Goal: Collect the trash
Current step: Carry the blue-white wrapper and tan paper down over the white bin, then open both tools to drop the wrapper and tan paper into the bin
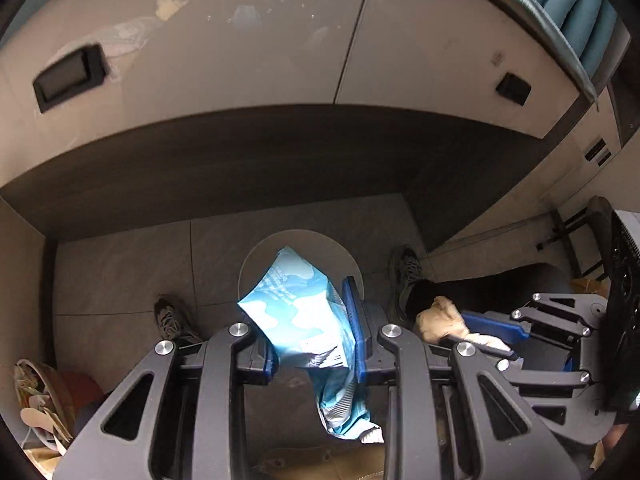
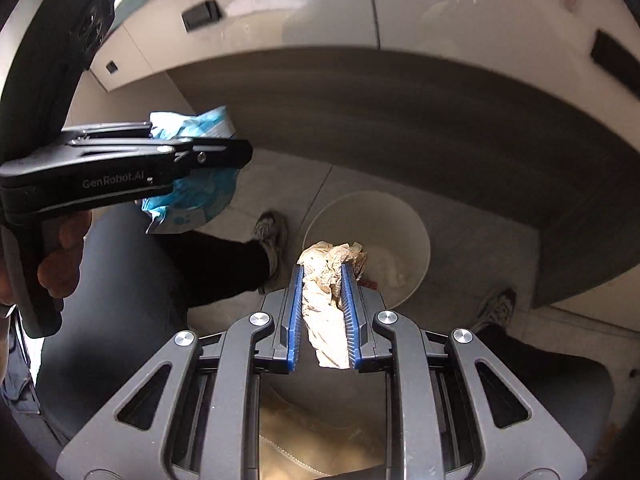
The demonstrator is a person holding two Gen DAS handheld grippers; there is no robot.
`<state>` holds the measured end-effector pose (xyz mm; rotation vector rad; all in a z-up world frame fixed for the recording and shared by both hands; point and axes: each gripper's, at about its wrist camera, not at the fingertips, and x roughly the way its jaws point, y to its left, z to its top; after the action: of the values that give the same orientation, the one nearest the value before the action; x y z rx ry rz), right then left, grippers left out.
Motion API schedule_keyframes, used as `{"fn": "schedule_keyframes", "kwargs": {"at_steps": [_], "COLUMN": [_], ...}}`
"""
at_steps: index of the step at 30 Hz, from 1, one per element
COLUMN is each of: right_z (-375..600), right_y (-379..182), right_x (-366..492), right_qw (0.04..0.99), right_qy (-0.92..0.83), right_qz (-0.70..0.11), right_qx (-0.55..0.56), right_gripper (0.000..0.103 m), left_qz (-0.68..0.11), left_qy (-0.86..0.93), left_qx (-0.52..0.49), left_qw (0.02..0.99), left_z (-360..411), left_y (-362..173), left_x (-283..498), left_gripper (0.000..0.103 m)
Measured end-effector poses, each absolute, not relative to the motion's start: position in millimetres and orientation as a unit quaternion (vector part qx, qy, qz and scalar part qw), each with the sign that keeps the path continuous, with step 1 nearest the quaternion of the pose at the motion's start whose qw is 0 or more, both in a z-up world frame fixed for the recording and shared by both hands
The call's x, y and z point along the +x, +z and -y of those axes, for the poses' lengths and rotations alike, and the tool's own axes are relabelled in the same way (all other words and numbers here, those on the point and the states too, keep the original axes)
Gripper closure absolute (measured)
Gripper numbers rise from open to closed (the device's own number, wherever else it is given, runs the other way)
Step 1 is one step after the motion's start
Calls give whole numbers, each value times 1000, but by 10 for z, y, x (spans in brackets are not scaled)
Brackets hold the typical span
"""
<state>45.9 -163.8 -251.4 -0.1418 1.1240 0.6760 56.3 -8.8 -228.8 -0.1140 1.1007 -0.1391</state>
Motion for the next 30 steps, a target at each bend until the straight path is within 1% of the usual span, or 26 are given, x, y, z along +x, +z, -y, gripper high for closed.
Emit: {"fn": "schedule_keyframes", "kwargs": {"at_steps": [10, 21, 26, 30], "right_z": [1569, 1596, 1443, 1336], "right_y": [-2941, -3529, -3727, -3834], "right_x": [690, 915, 1062, 1217], "right_qw": [771, 731, 722, 716], "right_qy": [315, 315, 327, 339], "right_qz": [-550, -601, -601, -602], "right_qx": [-62, -69, -102, -104], "right_gripper": [86, 86, 86, 86], "left_qz": [-552, -612, -621, -633], "left_qy": [-74, -88, -102, -98], "left_qx": [-66, -81, -79, -91], "left_qw": [828, 782, 773, 763], "left_z": [77, 143, 142, 71], "left_y": [-2752, -3686, -3865, -4029], "left_x": [883, 1364, 1513, 1663], "left_gripper": [77, 77, 76, 74]}}
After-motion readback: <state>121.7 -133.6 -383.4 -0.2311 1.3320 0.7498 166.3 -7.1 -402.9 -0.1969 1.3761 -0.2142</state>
